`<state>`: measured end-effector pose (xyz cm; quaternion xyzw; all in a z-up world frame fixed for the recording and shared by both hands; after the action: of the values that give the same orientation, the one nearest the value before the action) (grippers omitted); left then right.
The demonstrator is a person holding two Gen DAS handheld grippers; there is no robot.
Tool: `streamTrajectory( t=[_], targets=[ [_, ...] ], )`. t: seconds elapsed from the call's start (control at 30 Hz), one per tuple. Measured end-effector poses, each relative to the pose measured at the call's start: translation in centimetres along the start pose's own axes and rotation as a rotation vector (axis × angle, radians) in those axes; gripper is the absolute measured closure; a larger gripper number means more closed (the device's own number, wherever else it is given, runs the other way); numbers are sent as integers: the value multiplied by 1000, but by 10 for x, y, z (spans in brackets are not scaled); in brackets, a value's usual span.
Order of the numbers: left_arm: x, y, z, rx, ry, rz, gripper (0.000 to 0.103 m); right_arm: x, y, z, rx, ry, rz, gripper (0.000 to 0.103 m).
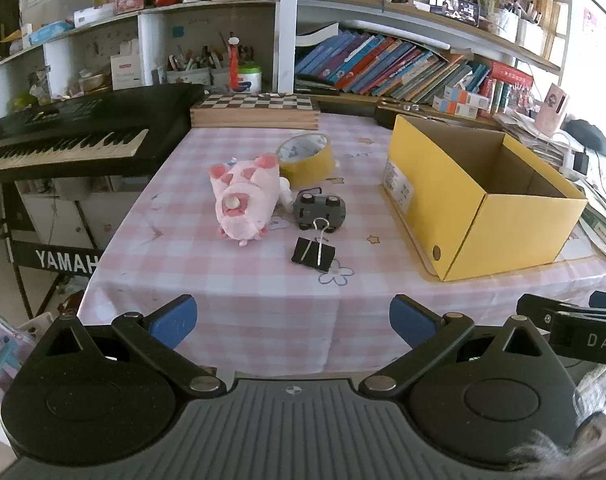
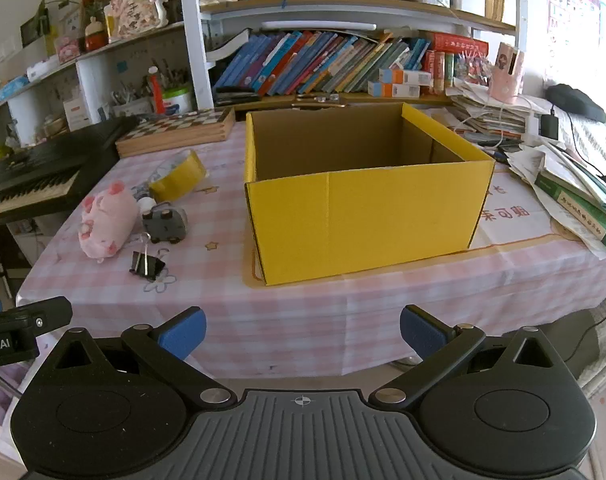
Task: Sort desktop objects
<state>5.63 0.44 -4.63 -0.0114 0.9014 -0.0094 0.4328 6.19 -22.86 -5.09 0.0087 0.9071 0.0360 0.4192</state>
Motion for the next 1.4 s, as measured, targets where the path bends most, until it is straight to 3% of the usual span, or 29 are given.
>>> streamTrajectory(
  t=[1.4],
  targets=[
    [1, 4, 1, 2, 14, -9, 0, 2, 7, 2, -22, 7, -10, 0]
  ],
)
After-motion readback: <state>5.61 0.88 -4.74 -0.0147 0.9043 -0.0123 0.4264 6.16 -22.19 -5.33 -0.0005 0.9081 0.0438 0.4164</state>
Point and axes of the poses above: each gripper's, at about its wrist camera, not at the fingertips, and z roughly the way its jaws point, y to its left, x to its underside, the point moved 7 cm from there along z, roughly the way its jaws point, and after that the axes turned 1 degree about -x, right-handed, at the moved point
